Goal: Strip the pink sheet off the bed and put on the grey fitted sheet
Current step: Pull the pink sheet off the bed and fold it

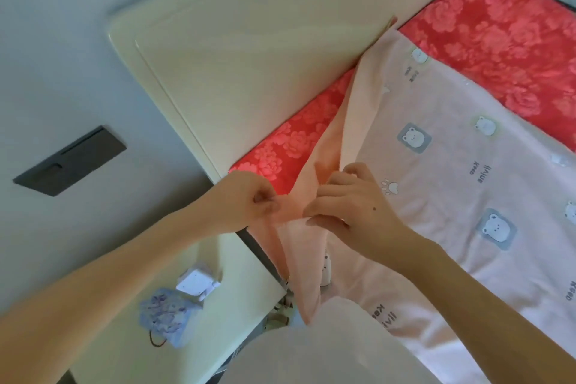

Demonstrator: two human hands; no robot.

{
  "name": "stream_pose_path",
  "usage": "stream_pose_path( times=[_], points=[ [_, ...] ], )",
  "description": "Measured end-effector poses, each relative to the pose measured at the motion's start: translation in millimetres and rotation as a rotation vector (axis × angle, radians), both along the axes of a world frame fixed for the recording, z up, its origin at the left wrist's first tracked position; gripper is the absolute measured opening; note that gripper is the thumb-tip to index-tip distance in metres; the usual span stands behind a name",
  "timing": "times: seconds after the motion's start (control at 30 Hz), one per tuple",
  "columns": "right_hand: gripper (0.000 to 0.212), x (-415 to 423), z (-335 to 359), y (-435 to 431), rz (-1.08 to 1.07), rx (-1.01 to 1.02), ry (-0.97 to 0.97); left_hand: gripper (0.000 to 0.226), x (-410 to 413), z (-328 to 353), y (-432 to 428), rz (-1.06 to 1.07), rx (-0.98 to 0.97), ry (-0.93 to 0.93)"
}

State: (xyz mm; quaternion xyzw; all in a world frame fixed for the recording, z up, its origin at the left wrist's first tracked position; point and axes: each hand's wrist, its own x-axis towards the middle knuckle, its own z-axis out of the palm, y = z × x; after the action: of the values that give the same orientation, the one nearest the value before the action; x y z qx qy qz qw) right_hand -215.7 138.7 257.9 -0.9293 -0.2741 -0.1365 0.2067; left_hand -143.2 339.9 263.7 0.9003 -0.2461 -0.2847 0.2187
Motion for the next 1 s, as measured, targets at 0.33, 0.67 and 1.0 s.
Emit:
stream_pose_path(
  times=[0.33,0.67,1.0],
  points=[
    [0.026,-58.8,37.9,-20.4,-0.309,0.025,0.217,0.015,-27.7,31.6,-1.6,0.355,-0.157,0.417],
    [0.028,-88.1,47.7,-8.9,-0.823,0.547,0.474,0.008,-64.4,38.3,-81.7,0.188,-0.316,0.183],
    [0.025,-149.2,52.5,-15.9,-1.175,0.560,0.249,0.033,-82.8,48.8,-130.0,0.101,-0.369,0.495]
  ],
)
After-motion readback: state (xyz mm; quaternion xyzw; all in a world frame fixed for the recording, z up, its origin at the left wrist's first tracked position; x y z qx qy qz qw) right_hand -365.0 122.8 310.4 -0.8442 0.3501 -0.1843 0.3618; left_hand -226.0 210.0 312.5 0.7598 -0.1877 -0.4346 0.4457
